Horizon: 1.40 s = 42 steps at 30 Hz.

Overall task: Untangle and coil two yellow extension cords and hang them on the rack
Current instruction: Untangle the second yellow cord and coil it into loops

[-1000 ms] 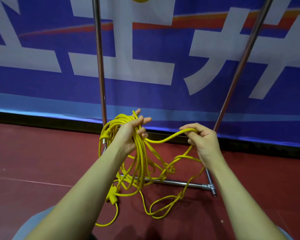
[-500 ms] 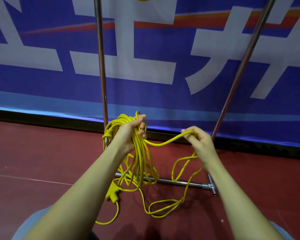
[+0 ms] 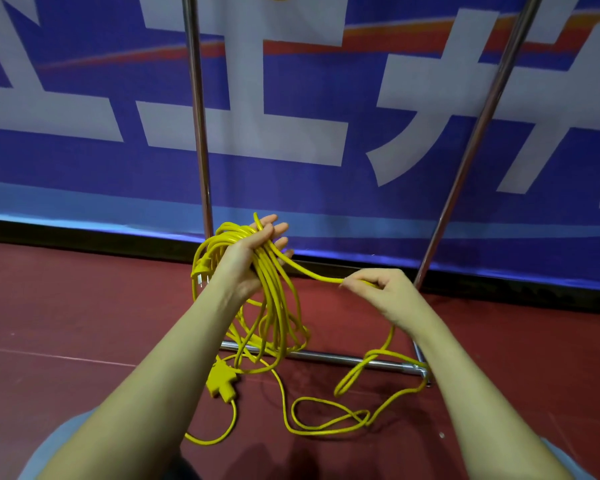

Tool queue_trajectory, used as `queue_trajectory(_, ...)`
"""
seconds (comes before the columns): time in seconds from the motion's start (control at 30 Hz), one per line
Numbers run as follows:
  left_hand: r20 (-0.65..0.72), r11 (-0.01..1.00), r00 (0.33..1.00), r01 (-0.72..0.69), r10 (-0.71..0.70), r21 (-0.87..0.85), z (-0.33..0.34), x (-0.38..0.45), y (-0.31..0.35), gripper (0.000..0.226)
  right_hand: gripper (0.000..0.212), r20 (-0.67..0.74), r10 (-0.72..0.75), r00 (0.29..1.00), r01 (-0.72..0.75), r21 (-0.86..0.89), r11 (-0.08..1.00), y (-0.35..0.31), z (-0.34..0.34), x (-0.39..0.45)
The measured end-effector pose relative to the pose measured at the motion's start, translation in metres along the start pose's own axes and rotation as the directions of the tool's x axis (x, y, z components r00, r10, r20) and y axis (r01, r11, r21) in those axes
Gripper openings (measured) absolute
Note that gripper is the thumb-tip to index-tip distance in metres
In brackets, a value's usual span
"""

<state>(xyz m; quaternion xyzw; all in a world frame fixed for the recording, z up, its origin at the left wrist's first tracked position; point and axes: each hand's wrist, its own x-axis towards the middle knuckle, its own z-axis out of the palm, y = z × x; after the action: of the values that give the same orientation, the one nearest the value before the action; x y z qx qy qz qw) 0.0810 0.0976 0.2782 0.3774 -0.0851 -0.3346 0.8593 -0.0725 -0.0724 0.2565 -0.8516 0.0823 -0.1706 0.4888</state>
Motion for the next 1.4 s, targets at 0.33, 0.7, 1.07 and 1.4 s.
queue_trajectory(0.33,0.104,0.972,0.985,-0.115,0.139,-0.206,0.014,-0.006,0.001,0.028,0.016,0.109,0.002,0.994,-0.025,0.218,0.976,-0.003,0.014,0.004)
queue_trajectory(0.7,0.244,0.996,0.967,0.083,-0.071,-0.043,0.021,-0.012,-0.001,0.04,0.051,-0.249,0.328,0.911,-0.338,0.002,0.941,0.029,0.016,0.006)
queue_trajectory(1.07,0.255,0.874,0.958,-0.007,-0.134,0.486,0.013,-0.014,-0.034,0.025,0.013,-0.049,0.405,0.913,-0.125,0.911,0.393,-0.02,-0.001,0.018)
queue_trajectory(1.4,0.336,0.815,0.909,0.008,-0.248,0.58,0.016,-0.02,-0.06,0.013,0.035,-0.034,0.326,0.945,-0.051,0.967,0.25,-0.048,0.005,0.023)
